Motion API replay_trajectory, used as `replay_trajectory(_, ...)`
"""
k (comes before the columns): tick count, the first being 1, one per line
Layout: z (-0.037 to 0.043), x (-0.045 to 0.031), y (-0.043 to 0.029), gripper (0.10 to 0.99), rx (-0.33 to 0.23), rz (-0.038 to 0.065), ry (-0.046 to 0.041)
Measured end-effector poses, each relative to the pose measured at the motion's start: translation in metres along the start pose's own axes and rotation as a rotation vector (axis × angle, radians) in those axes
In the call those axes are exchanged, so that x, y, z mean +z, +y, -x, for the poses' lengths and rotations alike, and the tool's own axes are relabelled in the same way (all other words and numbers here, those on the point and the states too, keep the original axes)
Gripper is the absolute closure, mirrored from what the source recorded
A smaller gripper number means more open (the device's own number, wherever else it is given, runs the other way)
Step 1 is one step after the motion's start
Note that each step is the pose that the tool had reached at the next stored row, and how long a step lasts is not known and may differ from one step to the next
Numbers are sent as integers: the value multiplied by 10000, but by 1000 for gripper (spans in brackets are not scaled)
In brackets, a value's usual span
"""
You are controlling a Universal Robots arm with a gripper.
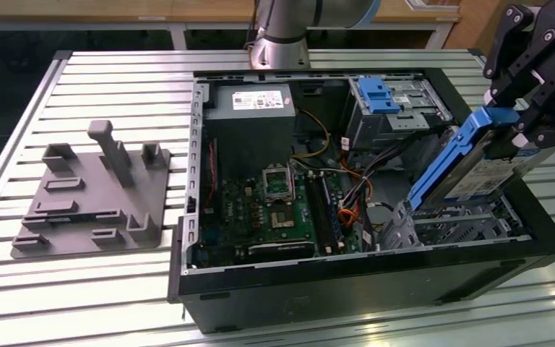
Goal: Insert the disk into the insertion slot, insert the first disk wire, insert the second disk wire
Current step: 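Insert the disk into the insertion slot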
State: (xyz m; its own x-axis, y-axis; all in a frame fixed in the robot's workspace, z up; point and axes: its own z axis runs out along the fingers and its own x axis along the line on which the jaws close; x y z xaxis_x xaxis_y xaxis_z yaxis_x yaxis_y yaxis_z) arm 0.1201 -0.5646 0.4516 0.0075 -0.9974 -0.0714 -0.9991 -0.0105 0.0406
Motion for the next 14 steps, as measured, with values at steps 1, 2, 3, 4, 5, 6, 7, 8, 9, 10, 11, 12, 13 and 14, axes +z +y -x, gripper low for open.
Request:
replay_trajectory(1,-1,3,0,722,0,0,0)
replay_trajectory(2,-1,7,0,722,0,0,0)
replay_trajectory(3,-1,10,0,722,0,0,1)
replay_trajectory(4,-2,14,-1,722,0,0,1)
replay_trajectory(5,-2,18,-1,722,0,0,1)
replay_trajectory(6,-2,22,-1,722,0,0,1)
replay_trajectory(7,-3,26,-1,722,0,0,0)
replay_trajectory(8,-3,30,-1,722,0,0,0)
replay_trajectory(9,-3,34,-2,722,0,0,1)
replay_trajectory(10,-4,38,-2,722,0,0,0)
replay_trajectory(11,-5,42,-2,722,0,0,0)
replay_trajectory(12,-5,46,-2,722,0,0,1)
replay_trajectory(13,-6,50,-2,722,0,0,0)
replay_trajectory(14,-6,55,-2,722,0,0,0)
